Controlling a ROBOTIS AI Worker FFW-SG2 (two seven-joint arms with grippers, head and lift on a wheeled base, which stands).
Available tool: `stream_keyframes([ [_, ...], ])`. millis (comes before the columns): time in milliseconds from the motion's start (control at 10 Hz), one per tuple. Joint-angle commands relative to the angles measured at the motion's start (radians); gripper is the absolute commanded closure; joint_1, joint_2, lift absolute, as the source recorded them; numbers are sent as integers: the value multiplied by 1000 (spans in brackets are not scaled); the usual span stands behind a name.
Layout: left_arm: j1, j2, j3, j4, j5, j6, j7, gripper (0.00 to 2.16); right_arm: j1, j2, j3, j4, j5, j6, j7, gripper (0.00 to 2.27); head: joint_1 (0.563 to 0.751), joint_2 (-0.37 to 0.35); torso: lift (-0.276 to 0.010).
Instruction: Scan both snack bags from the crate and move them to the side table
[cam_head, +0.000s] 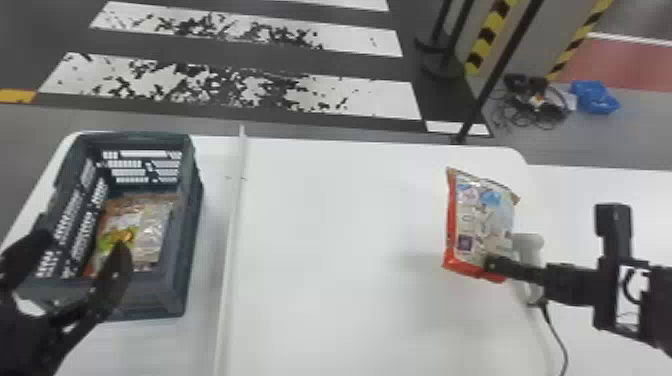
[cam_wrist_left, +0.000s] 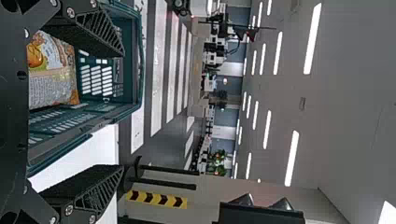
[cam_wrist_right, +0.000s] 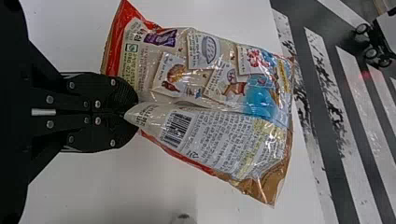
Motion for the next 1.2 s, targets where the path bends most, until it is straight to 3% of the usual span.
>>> stream_keyframes([
  [0, 0, 0, 0, -2, 0, -1, -2, 154, -16, -6, -101, 11, -47, -1, -20, 2256, 695, -197, -75],
  [200, 0, 0, 0, -6, 0, -1, -4, 154, -38, -12, -190, 60, -47, -31, -63, 2256, 695, -258, -75],
  [400, 2, 0, 0, -3, 0, -1, -4, 154, -56, -43, -244, 157, -50, -80, -116, 2256, 695, -349, -75],
  [1100, 3, 0, 0, -3, 0, -1, -5, 154, -130, -72, -270, 508, -72, -332, -485, 2256, 695, -350, -75],
])
